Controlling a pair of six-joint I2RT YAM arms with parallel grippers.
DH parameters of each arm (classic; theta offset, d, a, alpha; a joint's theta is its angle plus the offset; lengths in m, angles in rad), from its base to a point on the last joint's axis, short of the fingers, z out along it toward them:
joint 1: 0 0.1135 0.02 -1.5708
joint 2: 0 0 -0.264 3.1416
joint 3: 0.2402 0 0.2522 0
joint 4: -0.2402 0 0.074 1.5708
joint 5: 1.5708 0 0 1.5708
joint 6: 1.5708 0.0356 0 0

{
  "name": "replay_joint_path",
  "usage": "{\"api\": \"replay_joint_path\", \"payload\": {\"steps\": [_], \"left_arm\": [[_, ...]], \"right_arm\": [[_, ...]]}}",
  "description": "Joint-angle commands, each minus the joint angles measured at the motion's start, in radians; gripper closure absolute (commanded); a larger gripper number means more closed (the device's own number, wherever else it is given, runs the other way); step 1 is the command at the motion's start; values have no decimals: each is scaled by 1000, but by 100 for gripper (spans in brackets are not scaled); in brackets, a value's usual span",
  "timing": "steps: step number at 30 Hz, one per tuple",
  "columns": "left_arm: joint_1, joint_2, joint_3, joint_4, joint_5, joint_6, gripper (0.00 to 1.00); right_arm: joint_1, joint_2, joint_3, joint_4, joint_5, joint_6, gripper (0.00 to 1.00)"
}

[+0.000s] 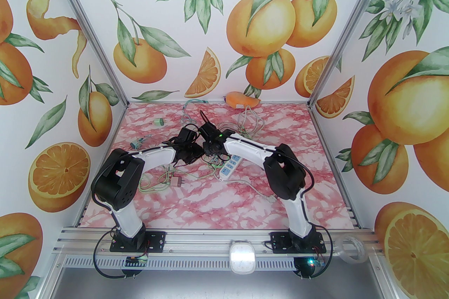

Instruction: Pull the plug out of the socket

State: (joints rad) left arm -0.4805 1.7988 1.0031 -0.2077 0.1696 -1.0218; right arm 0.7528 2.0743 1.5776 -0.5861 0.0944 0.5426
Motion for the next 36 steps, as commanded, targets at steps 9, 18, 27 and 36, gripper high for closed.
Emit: {"api": "replay_joint_path", "payload": {"steps": [9,18,27,36], "left_arm": [[-66,104,-28,-121,96,-2,74],[-67,120,-9,-137,97,15,75],[-64,123,-10,-151,95,23,75],[-55,117,-20,-146,96,28,76]], "right_arm": [[-4,-6,-7,94,-218,57,69],[127,120,222,-130,-58,-79,69],[79,81,158,-72,-116,-28,70],[-15,8,20,72,-228,87,70]]}}
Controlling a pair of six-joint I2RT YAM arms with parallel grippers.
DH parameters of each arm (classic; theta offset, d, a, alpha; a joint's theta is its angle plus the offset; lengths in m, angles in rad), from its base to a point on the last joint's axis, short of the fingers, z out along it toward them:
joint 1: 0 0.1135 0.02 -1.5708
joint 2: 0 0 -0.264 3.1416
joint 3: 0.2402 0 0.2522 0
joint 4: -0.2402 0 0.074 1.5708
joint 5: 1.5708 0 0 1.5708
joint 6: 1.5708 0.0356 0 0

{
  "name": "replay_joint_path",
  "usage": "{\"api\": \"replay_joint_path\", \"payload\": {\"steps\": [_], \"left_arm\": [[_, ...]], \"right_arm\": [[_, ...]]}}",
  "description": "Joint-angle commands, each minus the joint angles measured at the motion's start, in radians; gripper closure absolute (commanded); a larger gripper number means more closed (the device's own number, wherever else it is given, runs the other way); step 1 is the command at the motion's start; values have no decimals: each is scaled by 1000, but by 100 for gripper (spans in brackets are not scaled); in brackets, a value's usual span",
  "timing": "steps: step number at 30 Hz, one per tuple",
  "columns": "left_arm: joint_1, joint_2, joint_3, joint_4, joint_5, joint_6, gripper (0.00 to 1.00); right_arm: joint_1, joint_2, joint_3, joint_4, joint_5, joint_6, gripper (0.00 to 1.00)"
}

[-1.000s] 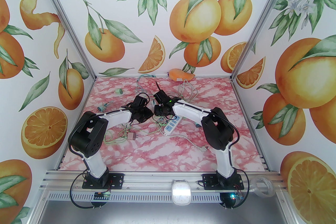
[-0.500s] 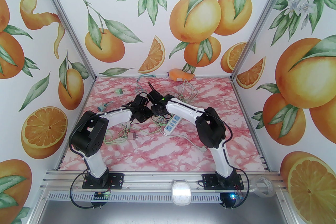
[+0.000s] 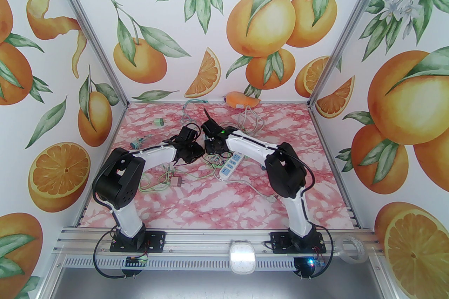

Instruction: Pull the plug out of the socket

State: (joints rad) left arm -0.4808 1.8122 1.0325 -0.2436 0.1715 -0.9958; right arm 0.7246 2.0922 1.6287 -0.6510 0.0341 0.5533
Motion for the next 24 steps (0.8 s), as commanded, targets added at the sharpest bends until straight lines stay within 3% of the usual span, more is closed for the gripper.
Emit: {"api": "replay_joint_path", "payload": {"steps": [1,14,24], "left_arm": [[-54,104,-47,-109,96,2,75],[-55,101,-40,-106,98,13,75],[-55,102,-45,-108,97,9,76]], "right_arm": [[16,-9,-25,132,-162,70,70],[178,123,235,-136,76,-103,69],[131,79,176,-81,10,-57,70]]}}
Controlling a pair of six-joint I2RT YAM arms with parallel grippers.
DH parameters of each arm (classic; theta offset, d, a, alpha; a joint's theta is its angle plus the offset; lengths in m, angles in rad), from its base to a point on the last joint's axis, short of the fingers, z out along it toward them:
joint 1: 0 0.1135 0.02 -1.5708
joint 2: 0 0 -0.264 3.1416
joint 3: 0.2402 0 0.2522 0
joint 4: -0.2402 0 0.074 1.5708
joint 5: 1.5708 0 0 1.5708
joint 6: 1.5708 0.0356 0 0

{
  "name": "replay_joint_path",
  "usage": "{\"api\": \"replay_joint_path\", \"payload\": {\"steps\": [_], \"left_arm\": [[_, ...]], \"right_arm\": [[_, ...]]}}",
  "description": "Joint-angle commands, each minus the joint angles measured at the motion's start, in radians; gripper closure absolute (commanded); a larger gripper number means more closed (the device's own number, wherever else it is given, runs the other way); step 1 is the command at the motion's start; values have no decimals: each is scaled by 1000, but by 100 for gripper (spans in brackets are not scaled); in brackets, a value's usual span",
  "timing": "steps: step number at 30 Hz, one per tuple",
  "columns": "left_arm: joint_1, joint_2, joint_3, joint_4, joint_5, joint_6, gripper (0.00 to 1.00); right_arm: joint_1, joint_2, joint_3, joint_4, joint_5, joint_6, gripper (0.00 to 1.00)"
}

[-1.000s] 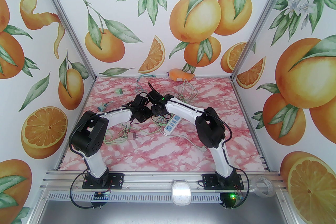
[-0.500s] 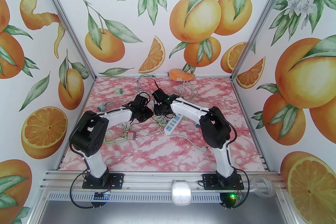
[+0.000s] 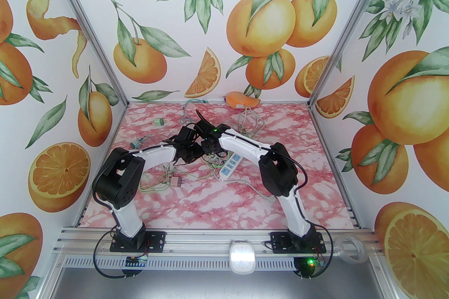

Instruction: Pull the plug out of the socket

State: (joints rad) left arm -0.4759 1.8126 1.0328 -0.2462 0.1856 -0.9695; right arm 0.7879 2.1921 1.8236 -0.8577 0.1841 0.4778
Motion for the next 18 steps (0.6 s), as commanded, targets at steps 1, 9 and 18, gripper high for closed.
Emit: {"api": "replay_joint_path", "payload": {"steps": [1,9,18], "left_arm": [[-61,102,-46,-107,83,-17,76],[-59,100,-48,-110,80,-15,76],[-59,108,-39,-112,84,-12,76]], "right_arm": [[51,-37,-42,149,-159,33,70],[-70,-137,-228,355,-344,178,70],[-28,-102,-169,267,-273,123,70]]}}
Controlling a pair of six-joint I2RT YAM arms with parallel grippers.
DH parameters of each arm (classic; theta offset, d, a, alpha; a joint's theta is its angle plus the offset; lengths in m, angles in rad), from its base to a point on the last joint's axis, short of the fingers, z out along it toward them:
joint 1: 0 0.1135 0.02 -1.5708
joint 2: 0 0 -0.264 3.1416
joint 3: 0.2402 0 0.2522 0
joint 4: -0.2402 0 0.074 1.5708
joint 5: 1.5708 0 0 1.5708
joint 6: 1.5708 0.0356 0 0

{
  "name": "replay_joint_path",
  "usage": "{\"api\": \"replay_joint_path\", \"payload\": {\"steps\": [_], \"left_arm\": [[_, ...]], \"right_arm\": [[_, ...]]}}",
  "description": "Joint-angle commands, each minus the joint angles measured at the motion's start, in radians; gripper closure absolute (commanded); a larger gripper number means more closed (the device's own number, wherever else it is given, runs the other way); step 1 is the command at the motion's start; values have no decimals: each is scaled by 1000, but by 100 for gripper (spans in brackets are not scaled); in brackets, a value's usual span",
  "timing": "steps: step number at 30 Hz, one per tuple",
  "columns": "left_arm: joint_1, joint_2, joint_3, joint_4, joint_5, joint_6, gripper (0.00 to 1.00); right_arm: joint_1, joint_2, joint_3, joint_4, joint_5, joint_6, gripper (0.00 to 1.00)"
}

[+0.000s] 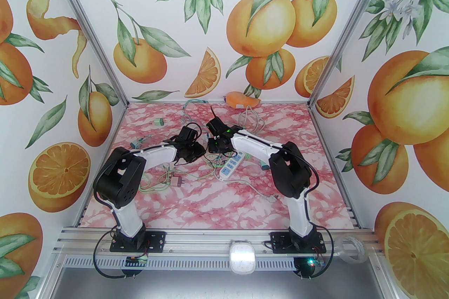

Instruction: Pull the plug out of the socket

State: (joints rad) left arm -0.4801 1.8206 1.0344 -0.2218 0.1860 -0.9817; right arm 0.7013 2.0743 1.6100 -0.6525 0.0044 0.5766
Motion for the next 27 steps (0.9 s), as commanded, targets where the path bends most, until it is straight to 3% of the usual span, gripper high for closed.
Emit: {"api": "replay_joint_path", "payload": {"steps": [1,7,15,27], "left_arm": [[-55,101,-41,-137,84,3,76],[-55,114,-24,-152,86,10,76],[-55,123,-15,-162,86,15,76],[-55,118,-16,-165,86,15,76]], "right_arm": [[71,26,83,42,-72,12,70],[152,98,207,-97,46,-80,69],[183,120,244,-129,69,-103,69],[44,17,99,34,-121,30,70]]}}
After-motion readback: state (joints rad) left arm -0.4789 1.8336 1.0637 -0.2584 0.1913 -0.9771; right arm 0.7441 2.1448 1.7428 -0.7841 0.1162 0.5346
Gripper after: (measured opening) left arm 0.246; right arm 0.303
